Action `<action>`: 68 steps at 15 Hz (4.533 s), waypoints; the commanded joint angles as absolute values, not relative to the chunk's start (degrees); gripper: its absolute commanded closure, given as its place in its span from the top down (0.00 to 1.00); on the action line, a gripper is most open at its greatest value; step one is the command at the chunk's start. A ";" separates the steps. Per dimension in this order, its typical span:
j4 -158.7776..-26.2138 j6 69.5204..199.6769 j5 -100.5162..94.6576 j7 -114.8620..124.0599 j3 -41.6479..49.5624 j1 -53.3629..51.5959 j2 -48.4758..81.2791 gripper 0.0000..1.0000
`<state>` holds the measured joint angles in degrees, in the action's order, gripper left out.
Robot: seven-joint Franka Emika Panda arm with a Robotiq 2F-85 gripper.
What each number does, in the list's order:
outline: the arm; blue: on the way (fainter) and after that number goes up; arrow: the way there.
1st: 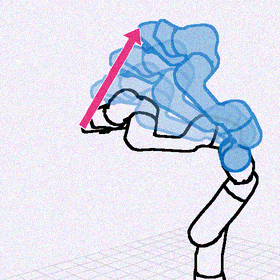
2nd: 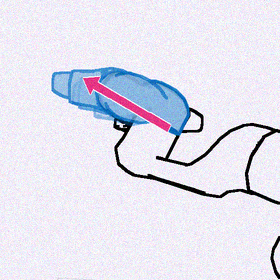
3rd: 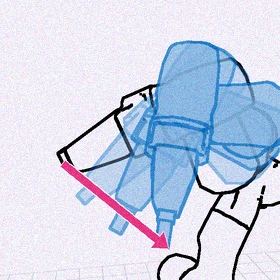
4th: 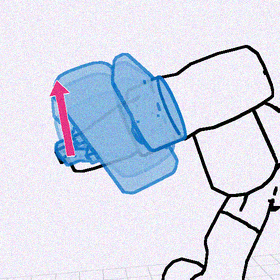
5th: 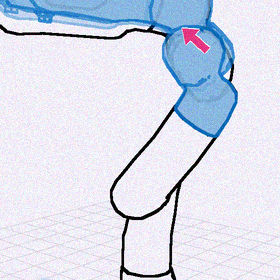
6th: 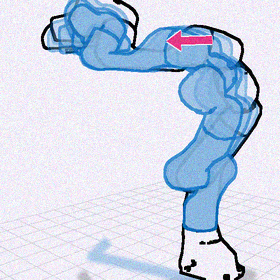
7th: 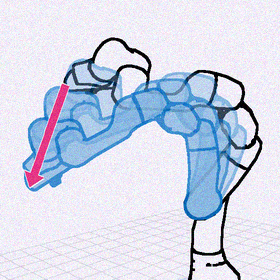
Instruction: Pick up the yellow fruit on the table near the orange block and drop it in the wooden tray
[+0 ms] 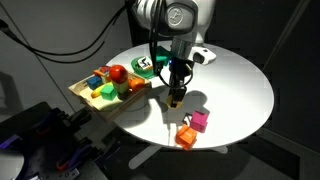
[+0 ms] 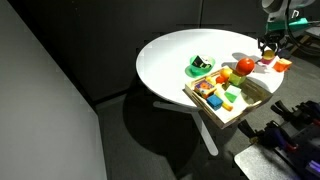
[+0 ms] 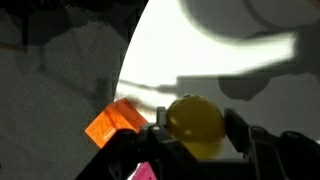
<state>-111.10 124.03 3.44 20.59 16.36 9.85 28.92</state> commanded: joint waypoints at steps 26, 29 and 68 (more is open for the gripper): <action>-124.34 127.22 -5.15 11.05 10.73 7.82 11.94 0.59; -124.34 127.21 -5.15 11.05 10.72 7.81 11.94 0.59; -142.61 127.83 -11.27 1.82 -4.35 -4.09 -10.10 0.34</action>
